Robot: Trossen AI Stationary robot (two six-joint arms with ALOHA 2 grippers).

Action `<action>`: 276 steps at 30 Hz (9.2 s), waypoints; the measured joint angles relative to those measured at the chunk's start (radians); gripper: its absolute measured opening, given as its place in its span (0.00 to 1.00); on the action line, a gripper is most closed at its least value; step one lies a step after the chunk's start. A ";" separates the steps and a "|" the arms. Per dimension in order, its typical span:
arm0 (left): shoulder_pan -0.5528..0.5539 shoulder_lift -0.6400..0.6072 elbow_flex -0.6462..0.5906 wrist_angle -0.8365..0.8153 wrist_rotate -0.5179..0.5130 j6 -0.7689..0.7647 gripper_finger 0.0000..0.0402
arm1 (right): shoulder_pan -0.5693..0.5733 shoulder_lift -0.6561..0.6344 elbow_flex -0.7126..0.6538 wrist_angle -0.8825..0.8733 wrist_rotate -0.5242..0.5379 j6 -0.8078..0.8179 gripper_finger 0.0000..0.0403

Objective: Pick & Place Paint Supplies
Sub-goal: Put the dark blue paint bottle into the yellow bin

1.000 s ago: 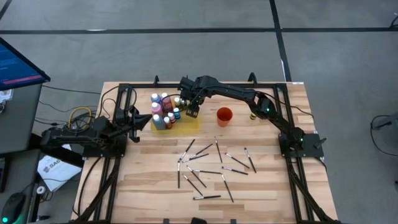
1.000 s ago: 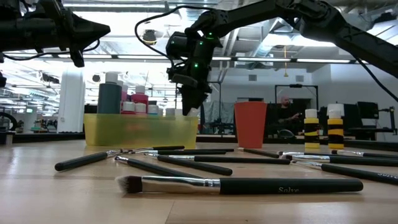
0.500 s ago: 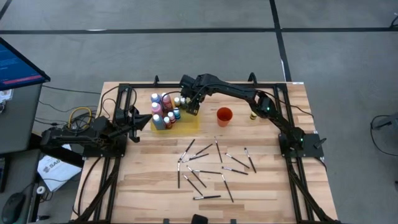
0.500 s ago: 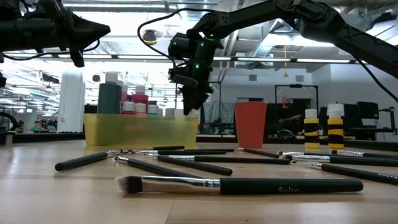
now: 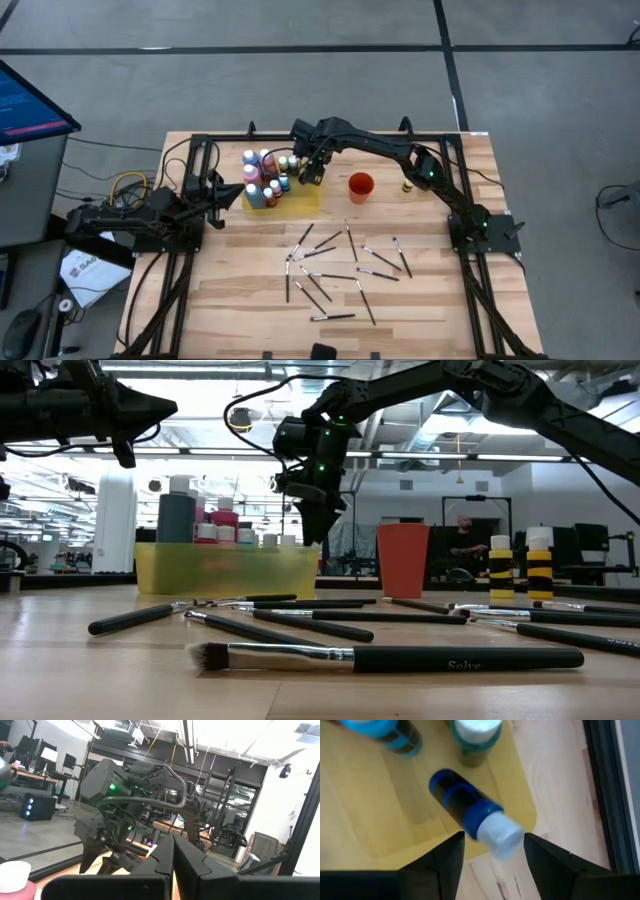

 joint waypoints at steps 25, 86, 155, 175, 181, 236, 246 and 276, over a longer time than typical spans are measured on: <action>0.000 0.000 0.000 0.000 0.000 0.000 0.00 | 0.014 -0.016 -0.017 0.159 -0.177 -0.278 0.46; 0.000 0.005 0.005 0.336 -0.079 -0.165 0.00 | 0.062 -0.688 -0.007 -0.265 -0.274 -0.117 0.51; 0.294 1.671 1.247 -0.901 0.130 0.078 0.47 | -0.048 -1.374 -0.772 0.223 -0.502 0.138 0.45; 0.288 1.770 1.323 -1.071 0.073 0.082 0.51 | -0.068 -1.374 -0.772 0.227 -0.501 0.134 0.44; 0.288 1.796 1.324 -1.072 0.087 0.075 0.51 | -0.067 -1.374 -0.772 0.227 -0.501 0.136 0.45; 0.220 1.210 1.323 -0.779 0.106 0.096 0.13 | -0.100 -0.927 -0.746 0.667 -0.482 0.124 0.69; 0.168 1.219 1.248 -0.648 0.122 0.110 0.13 | -0.098 -0.868 -0.678 0.710 -0.538 0.095 0.69; 0.157 1.219 1.206 -0.538 0.116 0.113 0.12 | -0.091 -0.867 -0.679 0.661 -0.581 0.080 0.27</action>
